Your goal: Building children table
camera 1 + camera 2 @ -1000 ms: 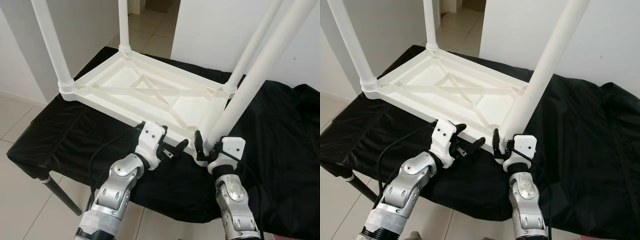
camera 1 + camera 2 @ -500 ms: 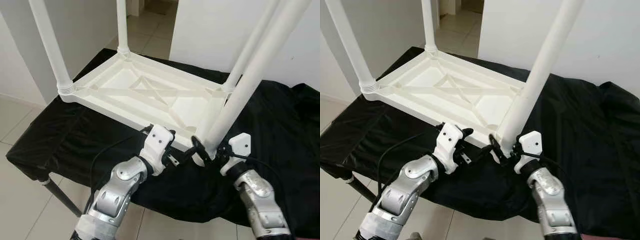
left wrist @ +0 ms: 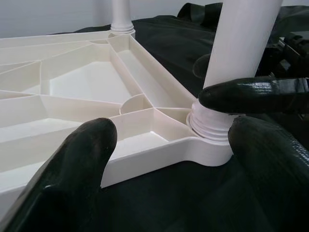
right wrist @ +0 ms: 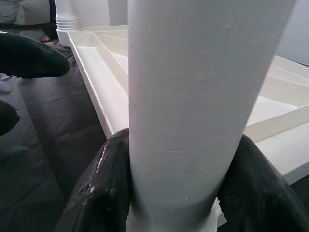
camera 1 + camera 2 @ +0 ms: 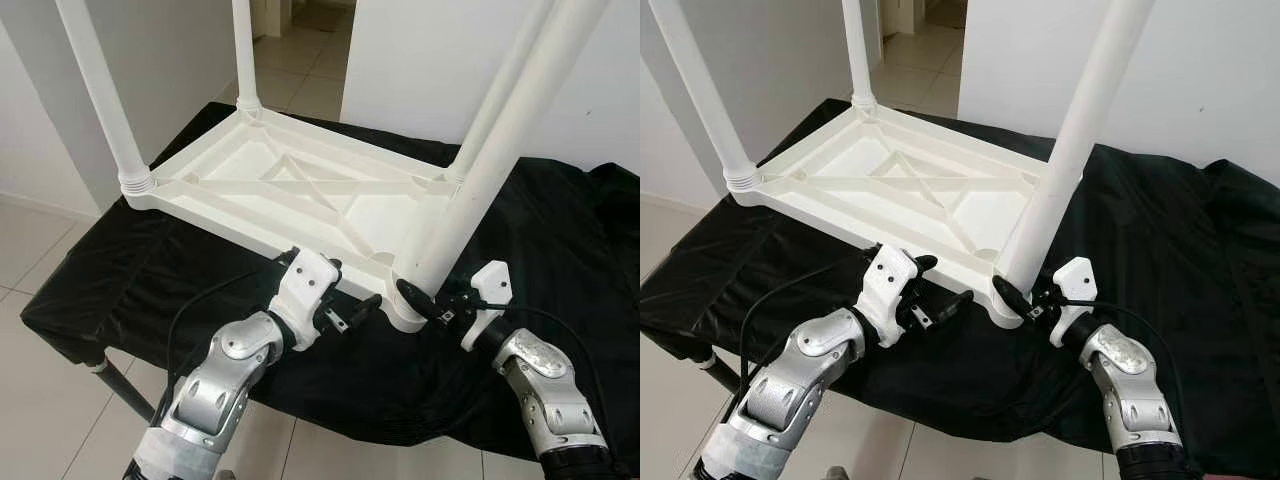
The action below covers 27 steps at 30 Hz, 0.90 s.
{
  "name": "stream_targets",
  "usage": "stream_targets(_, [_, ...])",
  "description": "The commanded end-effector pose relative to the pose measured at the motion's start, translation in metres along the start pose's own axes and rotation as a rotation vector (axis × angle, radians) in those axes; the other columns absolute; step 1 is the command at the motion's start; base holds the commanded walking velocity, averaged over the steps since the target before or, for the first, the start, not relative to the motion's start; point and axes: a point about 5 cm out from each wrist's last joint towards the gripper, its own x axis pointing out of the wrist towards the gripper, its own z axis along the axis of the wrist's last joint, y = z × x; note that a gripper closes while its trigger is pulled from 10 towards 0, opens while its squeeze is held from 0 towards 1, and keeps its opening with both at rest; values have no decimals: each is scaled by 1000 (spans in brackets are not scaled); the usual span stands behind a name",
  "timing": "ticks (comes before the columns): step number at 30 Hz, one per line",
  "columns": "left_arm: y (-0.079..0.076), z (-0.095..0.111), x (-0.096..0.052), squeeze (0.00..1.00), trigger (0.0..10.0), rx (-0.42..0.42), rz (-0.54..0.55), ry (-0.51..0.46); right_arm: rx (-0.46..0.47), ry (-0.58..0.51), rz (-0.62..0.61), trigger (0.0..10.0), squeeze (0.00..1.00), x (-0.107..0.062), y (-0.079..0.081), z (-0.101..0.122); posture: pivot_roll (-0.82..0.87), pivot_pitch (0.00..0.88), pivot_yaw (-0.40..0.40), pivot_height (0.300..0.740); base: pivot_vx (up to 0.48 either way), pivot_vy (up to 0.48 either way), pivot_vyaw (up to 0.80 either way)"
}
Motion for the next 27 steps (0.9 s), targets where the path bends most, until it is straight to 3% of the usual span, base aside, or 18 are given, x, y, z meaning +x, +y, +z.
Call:
stream_targets(1, [-7,1,1,0,10000,2,-118,7,8,34,1,0,0,-4,-2,-5,-85,0,-47,740,0,0,0])
stream_targets(2, [-5,1,1,0,10000,4,-112,10,22,31,-11,10000,0,-4,0,-5,-84,0,-50,740,0,0,0])
stream_targets(9, [-2,-1,-1,0,10000,0,-83,20,87,6,-134,10000,0,-6,5,-5,-84,0,-52,740,0,0,0])
stream_targets(12, [3,-2,-2,0,10000,-10,-31,17,116,-4,-356,10000,0,-7,10,-8,-78,0,-65,740,0,0,0])
stream_targets(19, [7,-4,-1,0,10000,-19,17,14,136,-12,-542,10000,0,-5,20,-12,-65,0,-84,740,0,0,0])
stream_targets(20, [10,-4,-1,0,10000,-27,55,12,177,-15,-667,10000,0,0,28,-15,-56,0,-91,740,0,0,0])
stream_targets(21, [10,-5,-1,0,10000,-31,68,11,191,-15,-704,10000,0,2,31,-16,-56,0,-91,740,0,0,0])
stream_targets(27, [10,-4,0,0,10000,-39,75,8,196,-30,-712,10000,0,12,42,-9,-52,0,-93,740,0,0,0])
